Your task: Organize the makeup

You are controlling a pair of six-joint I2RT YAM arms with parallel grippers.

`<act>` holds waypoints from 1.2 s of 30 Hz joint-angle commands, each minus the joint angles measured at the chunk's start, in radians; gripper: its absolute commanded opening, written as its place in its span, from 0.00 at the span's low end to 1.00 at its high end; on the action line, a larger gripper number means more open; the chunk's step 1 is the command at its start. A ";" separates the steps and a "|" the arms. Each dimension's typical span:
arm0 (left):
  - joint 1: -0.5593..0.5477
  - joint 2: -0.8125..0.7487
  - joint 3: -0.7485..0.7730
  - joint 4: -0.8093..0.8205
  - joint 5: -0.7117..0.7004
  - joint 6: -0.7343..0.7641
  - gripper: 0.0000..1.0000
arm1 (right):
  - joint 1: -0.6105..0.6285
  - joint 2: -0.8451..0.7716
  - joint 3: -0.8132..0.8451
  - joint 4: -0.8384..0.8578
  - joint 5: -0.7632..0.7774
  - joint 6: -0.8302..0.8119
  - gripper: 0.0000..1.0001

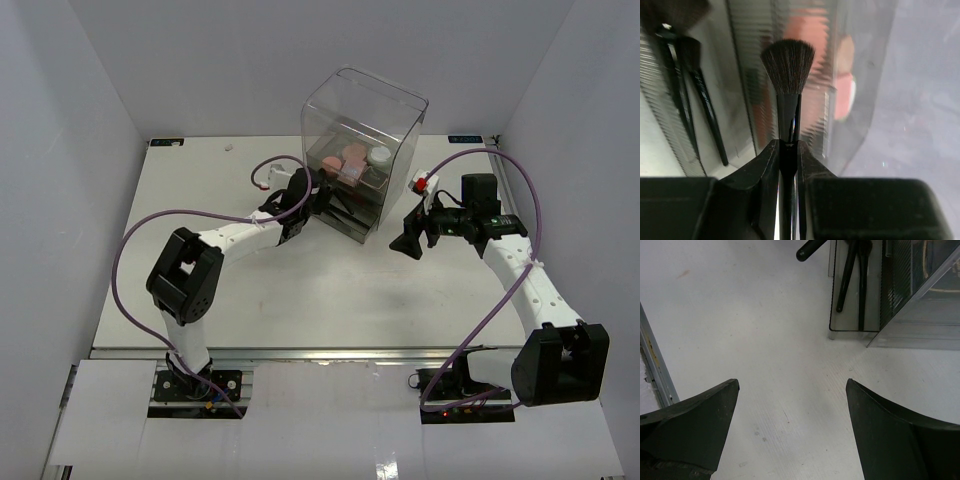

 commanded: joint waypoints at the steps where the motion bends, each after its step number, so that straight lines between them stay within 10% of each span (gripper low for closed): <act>1: -0.020 -0.006 0.015 -0.094 -0.152 -0.111 0.00 | -0.009 -0.017 -0.003 0.026 -0.028 0.005 0.94; 14: -0.048 0.121 0.135 -0.144 -0.216 -0.107 0.02 | -0.016 -0.008 -0.004 0.026 -0.027 0.005 0.94; 24: -0.045 0.160 0.177 -0.096 -0.198 0.004 0.67 | -0.023 -0.005 -0.006 0.026 -0.030 0.004 0.94; 36: -0.041 -0.097 -0.001 0.166 0.017 0.352 0.70 | -0.020 -0.026 -0.038 -0.085 -0.255 -0.213 0.83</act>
